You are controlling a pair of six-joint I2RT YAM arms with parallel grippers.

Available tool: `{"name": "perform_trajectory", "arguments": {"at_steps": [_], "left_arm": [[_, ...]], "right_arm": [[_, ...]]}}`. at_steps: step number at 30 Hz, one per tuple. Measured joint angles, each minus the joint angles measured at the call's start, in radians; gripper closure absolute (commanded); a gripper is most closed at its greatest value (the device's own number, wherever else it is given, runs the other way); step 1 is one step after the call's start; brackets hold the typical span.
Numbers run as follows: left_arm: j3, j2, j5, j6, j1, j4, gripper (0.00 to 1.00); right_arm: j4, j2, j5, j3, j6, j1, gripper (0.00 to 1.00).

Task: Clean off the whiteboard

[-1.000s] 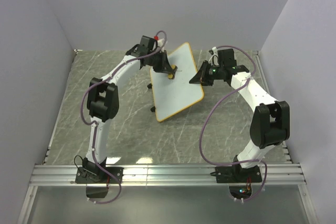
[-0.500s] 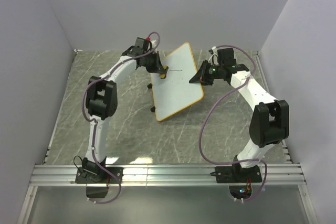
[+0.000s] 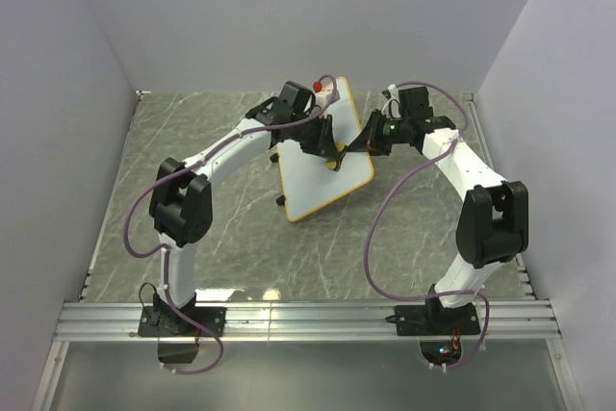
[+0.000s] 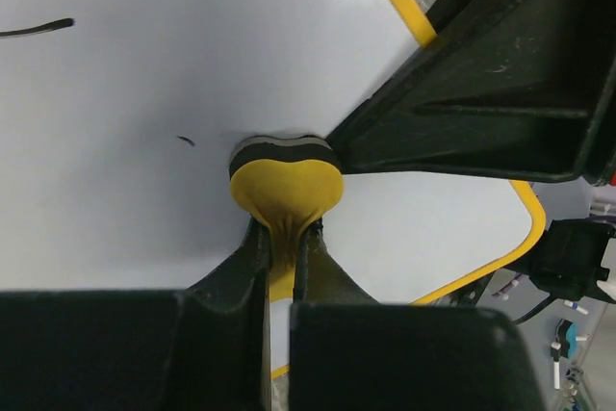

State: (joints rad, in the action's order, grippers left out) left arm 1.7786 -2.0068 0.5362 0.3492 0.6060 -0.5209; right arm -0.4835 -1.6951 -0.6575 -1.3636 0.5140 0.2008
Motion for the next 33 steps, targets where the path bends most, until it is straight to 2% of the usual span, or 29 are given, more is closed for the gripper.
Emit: {"name": "perform_trajectory", "arguments": {"at_steps": [5,10,13,23,33], "left_arm": [[0.043,-0.021,-0.019,0.016,-0.004,-0.045,1.0],[0.255,-0.131,-0.099,0.036,-0.012,-0.191,1.0],[0.333,-0.182,-0.148,0.049,-0.041,-0.204,1.0],[0.351,-0.314,-0.275,0.066,-0.207,-0.201,1.0],[0.331,-0.307,-0.281,0.009,-0.203,-0.17,1.0]], "right_arm": [[0.004,0.0,-0.003,0.0,-0.003,-0.001,1.0],[0.008,0.0,0.002,0.003,-0.004,-0.003,1.0],[0.012,0.0,-0.001,0.006,-0.002,-0.003,1.0],[0.019,0.006,-0.002,0.016,0.014,-0.003,1.0],[0.011,0.009,0.001,0.016,0.024,-0.003,1.0]]}}
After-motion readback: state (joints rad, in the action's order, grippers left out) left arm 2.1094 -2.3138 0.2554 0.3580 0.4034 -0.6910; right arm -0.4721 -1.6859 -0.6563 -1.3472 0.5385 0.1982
